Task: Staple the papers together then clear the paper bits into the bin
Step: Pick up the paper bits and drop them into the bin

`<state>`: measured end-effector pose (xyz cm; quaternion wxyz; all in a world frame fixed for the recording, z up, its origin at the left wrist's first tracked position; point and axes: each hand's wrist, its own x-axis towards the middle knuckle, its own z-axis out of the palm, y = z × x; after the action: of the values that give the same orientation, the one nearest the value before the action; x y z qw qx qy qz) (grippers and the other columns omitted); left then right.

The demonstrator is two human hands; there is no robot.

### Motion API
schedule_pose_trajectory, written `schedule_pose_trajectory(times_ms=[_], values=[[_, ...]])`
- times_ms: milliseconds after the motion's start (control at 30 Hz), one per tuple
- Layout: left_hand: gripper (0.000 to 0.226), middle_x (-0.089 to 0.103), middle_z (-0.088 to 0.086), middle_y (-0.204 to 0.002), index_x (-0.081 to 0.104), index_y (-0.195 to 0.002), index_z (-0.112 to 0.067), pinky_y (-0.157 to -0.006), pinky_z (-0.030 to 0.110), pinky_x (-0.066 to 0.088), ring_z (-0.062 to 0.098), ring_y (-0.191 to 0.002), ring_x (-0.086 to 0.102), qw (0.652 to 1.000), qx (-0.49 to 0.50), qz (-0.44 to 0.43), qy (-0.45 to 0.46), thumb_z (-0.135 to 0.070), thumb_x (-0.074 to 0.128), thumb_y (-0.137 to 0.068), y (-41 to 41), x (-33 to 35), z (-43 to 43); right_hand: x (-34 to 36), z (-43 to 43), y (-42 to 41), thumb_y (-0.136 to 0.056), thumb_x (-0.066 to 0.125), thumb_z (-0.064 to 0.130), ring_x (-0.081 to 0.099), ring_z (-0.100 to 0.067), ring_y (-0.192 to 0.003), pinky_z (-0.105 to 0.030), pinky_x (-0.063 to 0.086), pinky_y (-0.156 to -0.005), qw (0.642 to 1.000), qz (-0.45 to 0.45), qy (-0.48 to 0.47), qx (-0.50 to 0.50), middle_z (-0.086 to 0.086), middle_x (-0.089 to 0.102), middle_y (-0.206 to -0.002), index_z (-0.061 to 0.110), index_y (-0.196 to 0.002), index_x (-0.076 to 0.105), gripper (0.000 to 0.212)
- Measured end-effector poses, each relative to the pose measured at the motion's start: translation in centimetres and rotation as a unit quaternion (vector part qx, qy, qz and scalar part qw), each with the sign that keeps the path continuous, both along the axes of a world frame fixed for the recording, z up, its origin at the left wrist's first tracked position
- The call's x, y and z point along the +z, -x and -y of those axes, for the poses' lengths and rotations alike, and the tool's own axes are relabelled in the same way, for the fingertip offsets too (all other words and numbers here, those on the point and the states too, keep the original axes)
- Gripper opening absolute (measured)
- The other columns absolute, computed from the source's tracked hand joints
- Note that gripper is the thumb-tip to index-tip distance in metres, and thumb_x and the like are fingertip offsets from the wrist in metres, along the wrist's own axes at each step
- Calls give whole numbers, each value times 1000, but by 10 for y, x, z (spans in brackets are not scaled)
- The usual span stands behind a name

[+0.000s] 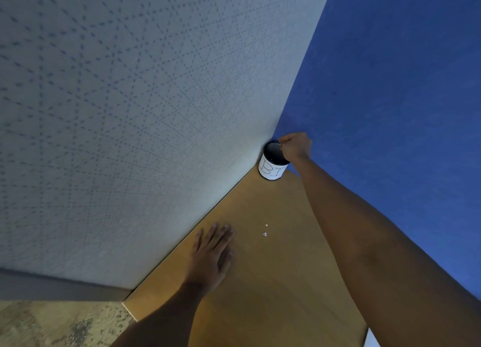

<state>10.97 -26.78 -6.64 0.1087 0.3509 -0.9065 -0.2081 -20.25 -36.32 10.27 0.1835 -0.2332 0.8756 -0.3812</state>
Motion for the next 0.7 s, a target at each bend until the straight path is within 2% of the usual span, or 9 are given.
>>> schedule_pose_trajectory(times_ms=[200,333,433,500,567,633,700], values=[[50,24,-14,-155,29,-147,-32,-117,44,11,10,-147,9,1000,2,3,3,-43,33,-98,0,1,0,-6,-1,0,-79,58,2,66,-27,-91,-36,57,-78,995,-90,-22,32,-7,71,-99,19,-85,77,26],[51,24,-14,-155,30,-147,-32,-118,44,10,10,-147,8,1000,0,6,7,-42,35,-98,0,0,0,-11,-15,-7,-84,54,3,64,-29,-100,-36,55,-84,984,-114,-60,122,-10,71,-107,19,-108,72,34],[50,26,-13,-154,32,-147,-31,-117,44,10,11,-147,10,1000,2,3,8,-41,36,-97,0,0,0,-16,-27,-12,-83,53,-1,64,-26,-101,-35,54,-87,982,-123,-37,141,-7,72,-109,22,-114,70,42],[50,28,-13,-154,33,-146,-31,-117,44,10,11,-147,11,1000,1,0,7,-41,37,-97,0,0,0,-20,-37,-17,-82,58,0,66,-23,-97,-37,55,-88,981,-129,-1,143,-4,74,-104,21,-107,72,35],[50,27,-12,-154,33,-146,-31,-117,44,10,11,-147,11,1000,-1,3,8,-41,37,-97,0,1,-1,-27,-53,-27,-83,63,4,67,-18,-93,-32,54,-83,976,-135,23,167,-2,74,-101,17,-102,73,26],[50,26,-13,-154,33,-146,-31,-117,44,10,10,-147,9,1000,1,4,8,-42,36,-97,0,1,0,-37,-74,-37,-84,63,5,65,-12,-90,-24,50,-78,968,-142,28,206,0,72,-103,15,-103,73,23],[51,24,-13,-155,32,-147,-31,-118,43,9,10,-147,7,1000,1,8,8,-43,35,-97,1,2,0,-52,-96,-45,-85,62,5,63,-10,-85,-24,50,-76,955,-156,9,252,-1,72,-101,13,-100,73,21]])
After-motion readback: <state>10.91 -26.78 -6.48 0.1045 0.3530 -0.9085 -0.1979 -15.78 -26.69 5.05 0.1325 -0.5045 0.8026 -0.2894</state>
